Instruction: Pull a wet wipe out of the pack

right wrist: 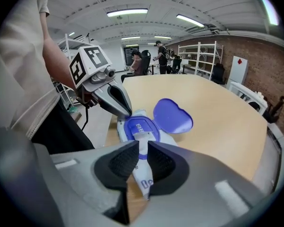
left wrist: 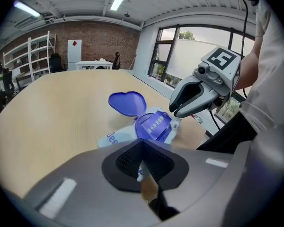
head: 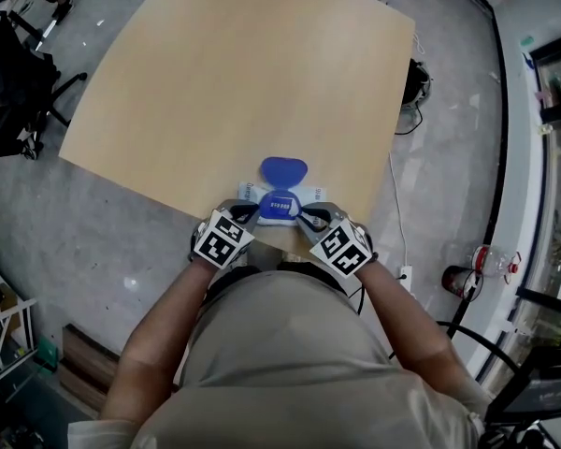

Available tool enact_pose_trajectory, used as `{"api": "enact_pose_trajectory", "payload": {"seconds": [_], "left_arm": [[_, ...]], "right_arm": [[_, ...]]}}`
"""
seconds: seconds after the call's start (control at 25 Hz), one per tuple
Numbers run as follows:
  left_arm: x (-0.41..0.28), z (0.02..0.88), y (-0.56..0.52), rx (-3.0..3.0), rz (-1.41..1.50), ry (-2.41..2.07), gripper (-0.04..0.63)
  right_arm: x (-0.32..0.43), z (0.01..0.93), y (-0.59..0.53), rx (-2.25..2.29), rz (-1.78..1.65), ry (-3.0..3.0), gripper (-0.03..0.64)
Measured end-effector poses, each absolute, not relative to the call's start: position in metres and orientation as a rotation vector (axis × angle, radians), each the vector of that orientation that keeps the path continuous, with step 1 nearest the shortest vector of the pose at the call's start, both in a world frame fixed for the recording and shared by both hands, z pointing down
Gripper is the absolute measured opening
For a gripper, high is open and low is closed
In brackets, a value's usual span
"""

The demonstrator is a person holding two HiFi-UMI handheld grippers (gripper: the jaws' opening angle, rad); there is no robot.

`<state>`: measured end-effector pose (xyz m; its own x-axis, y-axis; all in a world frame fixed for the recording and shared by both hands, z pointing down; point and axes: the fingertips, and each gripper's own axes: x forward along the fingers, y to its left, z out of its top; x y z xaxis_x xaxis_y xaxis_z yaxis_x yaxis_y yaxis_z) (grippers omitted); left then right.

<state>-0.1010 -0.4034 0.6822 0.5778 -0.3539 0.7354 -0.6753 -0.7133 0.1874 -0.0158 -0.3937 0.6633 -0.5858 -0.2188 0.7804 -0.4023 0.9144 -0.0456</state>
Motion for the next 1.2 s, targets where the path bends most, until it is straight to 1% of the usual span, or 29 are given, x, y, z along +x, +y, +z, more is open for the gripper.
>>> {"api": "enact_pose_trajectory", "payload": {"seconds": [0.36, 0.6, 0.84, 0.92, 0.96, 1.2], "left_arm": [[-0.102, 0.693, -0.407, 2.332, 0.946, -0.822, 0.006], [-0.104, 0.697, -0.407, 2.335, 0.951, -0.813, 0.006], [-0.103, 0.699, -0.407, 2.336, 0.958, -0.811, 0.005], [-0.104, 0.699, -0.406, 2.337, 0.961, -0.809, 0.006], [-0.104, 0.699, -0.406, 2.338, 0.964, -0.808, 0.006], [-0.104, 0.697, -0.407, 2.34, 0.975, -0.799, 0.006]], "right_arm": [[-0.031, 0.686, -0.395, 0.348, 0.284, -2.186, 0.063], [-0.038, 0.688, -0.397, 0.341, 0.312, -2.181, 0.063], [-0.039, 0.689, -0.4, 0.343, 0.309, -2.183, 0.043], [-0.039, 0.688, -0.401, 0.356, 0.305, -2.185, 0.011], [-0.039, 0.687, -0.402, 0.363, 0.304, -2.185, 0.006], [-0.035, 0.68, -0.405, 0.386, 0.311, -2.193, 0.003]]}}
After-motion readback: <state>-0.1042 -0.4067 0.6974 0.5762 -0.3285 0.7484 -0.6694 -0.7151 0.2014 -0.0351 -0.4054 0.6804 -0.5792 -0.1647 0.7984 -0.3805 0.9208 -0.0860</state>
